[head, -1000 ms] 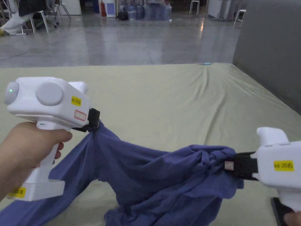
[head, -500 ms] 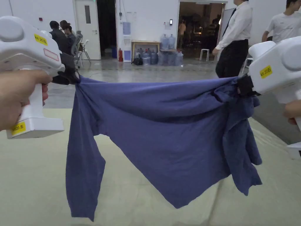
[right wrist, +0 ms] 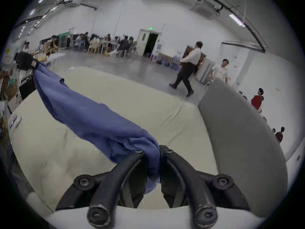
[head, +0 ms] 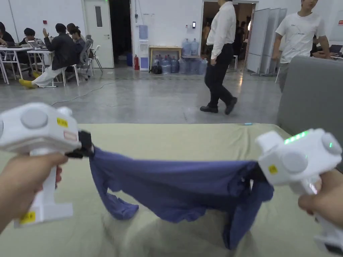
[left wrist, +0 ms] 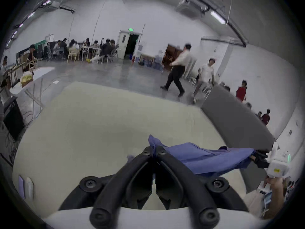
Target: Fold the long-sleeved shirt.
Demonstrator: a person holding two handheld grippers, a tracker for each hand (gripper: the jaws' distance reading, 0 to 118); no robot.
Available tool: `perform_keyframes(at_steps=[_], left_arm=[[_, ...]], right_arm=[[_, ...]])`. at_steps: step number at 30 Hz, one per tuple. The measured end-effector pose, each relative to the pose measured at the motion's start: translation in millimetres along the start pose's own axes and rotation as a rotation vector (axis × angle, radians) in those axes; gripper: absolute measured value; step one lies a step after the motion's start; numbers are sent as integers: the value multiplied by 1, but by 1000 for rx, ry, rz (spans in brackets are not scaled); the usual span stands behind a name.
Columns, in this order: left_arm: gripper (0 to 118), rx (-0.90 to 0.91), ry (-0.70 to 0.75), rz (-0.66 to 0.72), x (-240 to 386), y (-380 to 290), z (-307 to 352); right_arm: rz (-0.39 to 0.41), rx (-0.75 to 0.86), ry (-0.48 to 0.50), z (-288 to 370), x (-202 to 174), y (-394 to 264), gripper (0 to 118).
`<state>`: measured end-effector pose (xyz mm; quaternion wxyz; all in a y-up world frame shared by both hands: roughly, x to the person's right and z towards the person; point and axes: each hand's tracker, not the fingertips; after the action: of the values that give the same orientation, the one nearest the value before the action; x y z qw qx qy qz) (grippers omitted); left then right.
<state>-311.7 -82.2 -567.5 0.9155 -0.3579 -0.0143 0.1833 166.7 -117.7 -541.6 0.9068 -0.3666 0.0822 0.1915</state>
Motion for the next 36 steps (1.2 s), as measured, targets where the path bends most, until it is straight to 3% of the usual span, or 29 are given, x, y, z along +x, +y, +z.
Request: perform_keyframes(at_steps=[6,10,15,19,31,33,35,36], left_arm=[[0,-216,54,27,-53,-131,-37],[0,-248,60,0,-84,-187,-23],[0,-269,70,-38,-104,-237,15],[0,-307,86,-31,-119,-267,22],[0,-374,145,0,-128,-314,3],[0,-381,120,5,-124,-302,13],[0,-286,148,-15,-117,-290,39],[11,-226,128,-7,-115,-287,52]], right_arm=[[17,-152,121,-40,-56,-120,9],[93,-179,128,-18,-86,-182,9],[128,-196,177,22,-109,-233,9],[199,-246,199,20,-126,-264,9],[129,-331,211,4,-137,-264,9],[58,-345,237,7,-125,-256,16],[6,-267,199,34,-113,-241,45],[-24,-225,199,48,-108,-234,62]])
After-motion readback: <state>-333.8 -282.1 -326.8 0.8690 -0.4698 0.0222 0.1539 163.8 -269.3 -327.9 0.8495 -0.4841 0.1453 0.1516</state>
